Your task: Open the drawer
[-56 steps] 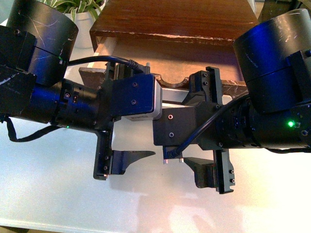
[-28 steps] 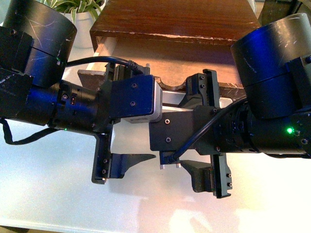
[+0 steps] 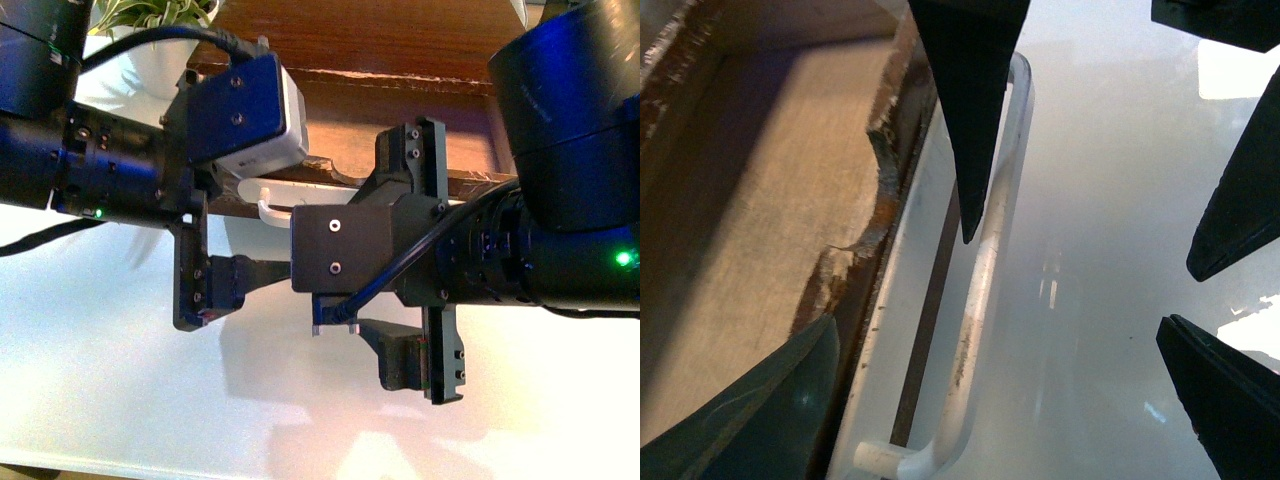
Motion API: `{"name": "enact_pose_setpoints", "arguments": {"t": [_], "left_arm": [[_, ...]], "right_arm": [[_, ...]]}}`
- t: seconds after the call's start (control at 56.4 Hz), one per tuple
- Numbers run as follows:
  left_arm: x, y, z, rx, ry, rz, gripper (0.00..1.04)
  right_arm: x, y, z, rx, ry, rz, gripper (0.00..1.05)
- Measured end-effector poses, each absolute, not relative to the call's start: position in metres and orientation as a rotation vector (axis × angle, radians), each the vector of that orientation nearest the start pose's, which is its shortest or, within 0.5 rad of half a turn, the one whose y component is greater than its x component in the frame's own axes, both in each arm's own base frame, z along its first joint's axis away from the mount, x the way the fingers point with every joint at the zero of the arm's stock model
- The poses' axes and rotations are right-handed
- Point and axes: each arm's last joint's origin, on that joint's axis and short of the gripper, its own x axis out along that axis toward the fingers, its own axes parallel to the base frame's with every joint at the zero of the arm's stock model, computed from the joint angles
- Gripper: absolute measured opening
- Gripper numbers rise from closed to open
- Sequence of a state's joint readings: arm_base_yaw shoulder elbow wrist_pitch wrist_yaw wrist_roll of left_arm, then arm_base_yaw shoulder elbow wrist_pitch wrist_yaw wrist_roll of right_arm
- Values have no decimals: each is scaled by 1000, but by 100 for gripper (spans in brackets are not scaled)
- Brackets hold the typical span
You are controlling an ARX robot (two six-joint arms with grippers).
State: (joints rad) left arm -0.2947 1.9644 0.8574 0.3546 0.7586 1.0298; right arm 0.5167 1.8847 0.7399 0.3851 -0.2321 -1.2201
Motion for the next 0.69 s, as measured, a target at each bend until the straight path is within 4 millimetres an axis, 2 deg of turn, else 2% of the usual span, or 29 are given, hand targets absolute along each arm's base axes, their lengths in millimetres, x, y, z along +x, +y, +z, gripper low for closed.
{"name": "enact_pose_setpoints", "arguments": {"t": [0.248,0.408,0.514,0.585,0.691], "left_arm": [[323,-107,117,595,187,-1233,96],[322,-92,134,483,185,-1156,96],[322,-76,147,399,184,-1062,96],[321,-58,156,322,187,-970,96],[317,-25,166,185,212,-821,96]], "right_arm": [[278,158,115,-1203,195,1040,96],[272,140,130,-1181,190,986,96],[267,119,141,-1139,205,928,96],[262,103,149,-1092,220,876,96],[252,72,170,-925,244,715,96]]}}
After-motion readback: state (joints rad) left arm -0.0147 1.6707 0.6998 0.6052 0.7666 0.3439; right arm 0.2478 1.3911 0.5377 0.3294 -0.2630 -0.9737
